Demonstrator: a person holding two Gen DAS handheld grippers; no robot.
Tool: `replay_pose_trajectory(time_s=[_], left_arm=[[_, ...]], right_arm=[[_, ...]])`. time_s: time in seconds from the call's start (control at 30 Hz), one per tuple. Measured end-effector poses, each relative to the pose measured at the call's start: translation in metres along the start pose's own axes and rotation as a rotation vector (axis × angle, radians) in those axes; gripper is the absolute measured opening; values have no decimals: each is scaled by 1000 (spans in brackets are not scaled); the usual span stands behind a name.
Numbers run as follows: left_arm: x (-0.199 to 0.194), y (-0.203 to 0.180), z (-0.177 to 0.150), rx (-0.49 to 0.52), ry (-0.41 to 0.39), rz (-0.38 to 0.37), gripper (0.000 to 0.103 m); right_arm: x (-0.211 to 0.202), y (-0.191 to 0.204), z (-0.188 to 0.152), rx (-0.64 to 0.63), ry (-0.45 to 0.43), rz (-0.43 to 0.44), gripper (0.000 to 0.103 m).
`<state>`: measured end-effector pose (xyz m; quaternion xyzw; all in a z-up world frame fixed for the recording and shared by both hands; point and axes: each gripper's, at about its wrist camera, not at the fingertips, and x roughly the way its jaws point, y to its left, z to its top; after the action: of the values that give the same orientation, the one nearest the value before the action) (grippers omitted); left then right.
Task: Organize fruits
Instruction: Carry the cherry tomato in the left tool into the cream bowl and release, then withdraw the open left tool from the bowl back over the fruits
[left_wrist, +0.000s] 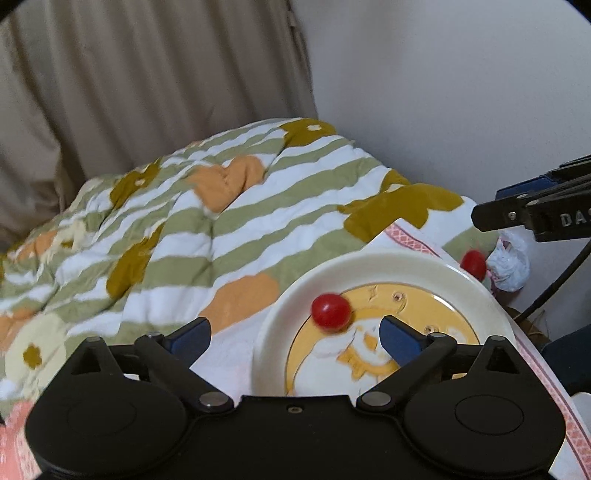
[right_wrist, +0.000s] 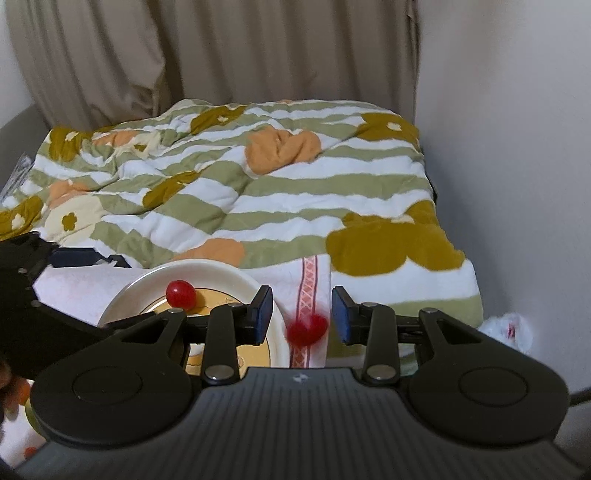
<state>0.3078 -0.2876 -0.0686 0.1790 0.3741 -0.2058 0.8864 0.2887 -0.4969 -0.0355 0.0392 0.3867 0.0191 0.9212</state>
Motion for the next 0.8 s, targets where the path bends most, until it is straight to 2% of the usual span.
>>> replay_pose_trajectory(time_s=[0.13,0.2,0.27,0.4,0.5,0.8], left_arm=[[-11,13,-9,-64,21,9,100],[-17,20,-14,-92,26,26,100],[-26,25,-21,-117,18,36,100],[-33,32,-32,-170,27,38,100],[-38,36,-39,-189,37,49,100],[-58,40,-46,-225,20,72,100]], right_arm=[[9,14,1,-56,1,21,48],[9,14,-1,-37,-7,40,48],[11,14,-9,4,7,67,49],[18,34,-32,-19,49,75,49],[21,42,-39,13,60,97,49],[6,50,-40,21,39,85,49]])
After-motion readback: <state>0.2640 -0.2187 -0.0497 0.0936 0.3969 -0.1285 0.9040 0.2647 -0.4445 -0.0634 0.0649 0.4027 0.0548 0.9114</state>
